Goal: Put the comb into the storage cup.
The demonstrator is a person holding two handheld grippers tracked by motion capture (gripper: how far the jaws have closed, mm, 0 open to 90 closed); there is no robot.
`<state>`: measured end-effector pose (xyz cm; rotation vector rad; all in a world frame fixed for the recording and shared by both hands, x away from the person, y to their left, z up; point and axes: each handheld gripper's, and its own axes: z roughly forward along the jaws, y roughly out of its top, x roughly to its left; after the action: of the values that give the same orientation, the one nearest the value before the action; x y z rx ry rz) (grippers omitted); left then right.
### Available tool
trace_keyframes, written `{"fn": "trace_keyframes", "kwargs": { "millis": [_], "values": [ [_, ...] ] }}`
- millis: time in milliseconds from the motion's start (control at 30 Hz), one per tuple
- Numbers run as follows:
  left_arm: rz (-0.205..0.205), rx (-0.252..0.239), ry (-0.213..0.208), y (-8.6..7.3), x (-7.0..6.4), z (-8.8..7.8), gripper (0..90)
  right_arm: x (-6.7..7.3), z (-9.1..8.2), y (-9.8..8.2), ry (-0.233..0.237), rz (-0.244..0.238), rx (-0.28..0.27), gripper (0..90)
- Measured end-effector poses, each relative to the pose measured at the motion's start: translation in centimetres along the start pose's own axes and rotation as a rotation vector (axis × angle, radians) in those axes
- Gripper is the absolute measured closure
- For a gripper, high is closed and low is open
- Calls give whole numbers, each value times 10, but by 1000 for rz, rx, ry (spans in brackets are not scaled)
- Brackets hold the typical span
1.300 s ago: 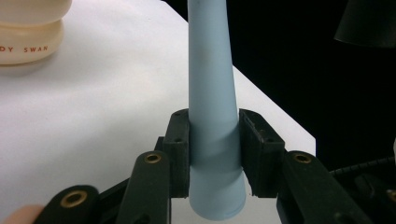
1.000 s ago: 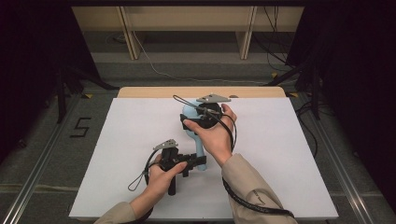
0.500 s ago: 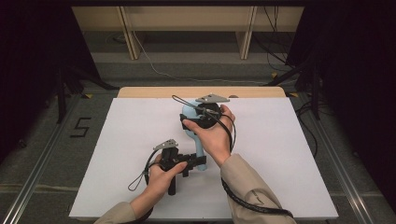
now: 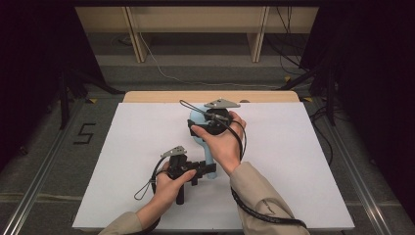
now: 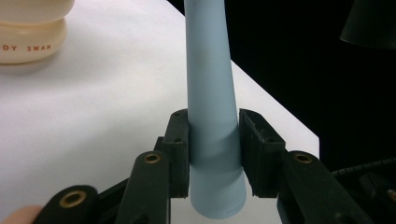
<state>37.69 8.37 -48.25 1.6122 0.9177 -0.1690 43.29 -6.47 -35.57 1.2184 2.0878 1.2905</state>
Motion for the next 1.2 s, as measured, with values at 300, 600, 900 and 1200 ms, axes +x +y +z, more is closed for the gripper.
{"fn": "trace_keyframes", "kwargs": {
  "millis": [300,600,900,1200],
  "values": [
    [7,-4,2,1,0,-1,650,2,-1,1,15,3,-13,217],
    [21,0,13,1,0,0,647,4,-2,3,24,2,-11,224],
    [35,2,22,1,-1,-1,643,4,-2,2,27,7,-21,228],
    [45,2,34,2,-1,-1,644,3,-4,1,39,16,-29,230]
  ]
}}
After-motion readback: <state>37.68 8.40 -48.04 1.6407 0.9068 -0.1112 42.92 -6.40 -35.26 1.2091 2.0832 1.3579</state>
